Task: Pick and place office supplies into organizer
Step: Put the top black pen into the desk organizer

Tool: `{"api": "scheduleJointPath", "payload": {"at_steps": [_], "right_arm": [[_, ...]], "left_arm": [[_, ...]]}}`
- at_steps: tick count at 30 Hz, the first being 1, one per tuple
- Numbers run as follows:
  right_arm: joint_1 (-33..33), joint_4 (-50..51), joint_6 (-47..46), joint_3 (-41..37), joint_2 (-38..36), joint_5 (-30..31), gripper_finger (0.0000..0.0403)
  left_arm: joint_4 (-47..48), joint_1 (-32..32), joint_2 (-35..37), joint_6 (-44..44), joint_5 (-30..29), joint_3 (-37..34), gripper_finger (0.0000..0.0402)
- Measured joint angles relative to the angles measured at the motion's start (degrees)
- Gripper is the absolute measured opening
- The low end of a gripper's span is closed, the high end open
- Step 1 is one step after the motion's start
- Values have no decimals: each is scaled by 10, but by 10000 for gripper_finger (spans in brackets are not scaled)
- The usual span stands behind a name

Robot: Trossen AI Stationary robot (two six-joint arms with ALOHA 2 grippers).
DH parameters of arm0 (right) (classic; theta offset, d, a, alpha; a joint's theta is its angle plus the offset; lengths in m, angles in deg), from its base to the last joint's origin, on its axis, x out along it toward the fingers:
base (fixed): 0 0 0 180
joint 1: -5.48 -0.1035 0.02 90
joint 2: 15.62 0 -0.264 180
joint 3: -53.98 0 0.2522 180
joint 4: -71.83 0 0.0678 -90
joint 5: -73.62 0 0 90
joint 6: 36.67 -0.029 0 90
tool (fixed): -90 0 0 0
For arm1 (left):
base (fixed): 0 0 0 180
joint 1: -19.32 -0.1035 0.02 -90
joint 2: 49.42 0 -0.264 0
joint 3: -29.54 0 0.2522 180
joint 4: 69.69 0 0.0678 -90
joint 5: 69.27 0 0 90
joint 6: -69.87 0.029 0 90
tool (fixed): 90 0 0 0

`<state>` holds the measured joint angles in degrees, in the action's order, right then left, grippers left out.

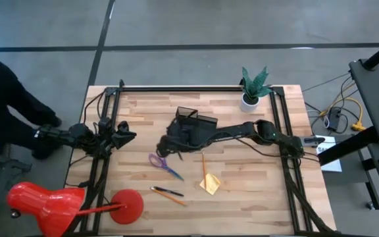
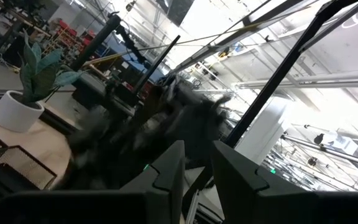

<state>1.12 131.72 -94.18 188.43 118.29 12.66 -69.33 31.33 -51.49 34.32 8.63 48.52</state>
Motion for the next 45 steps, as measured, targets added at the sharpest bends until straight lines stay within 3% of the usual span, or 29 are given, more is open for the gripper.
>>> {"api": "scheduleJointPath", "payload": {"at_steps": [7,10,21,32,36,45], "right_arm": [[10,-5,123,78,-24,228,22],[26,-1,148,88,-28,276,22],[81,-35,194,28,-25,340,24],[83,-394,402,-127,-25,344,27],[82,-400,412,-164,-27,383,28],[75,-401,392,-208,-36,385,33]], "left_arm": [[0,0,2,2,-1,0,66],[-1,0,2,5,-2,0,66],[0,0,2,34,-2,0,66],[25,0,1,34,-5,0,66],[44,0,1,34,-6,7,66],[78,0,1,60,-39,30,66]]}}
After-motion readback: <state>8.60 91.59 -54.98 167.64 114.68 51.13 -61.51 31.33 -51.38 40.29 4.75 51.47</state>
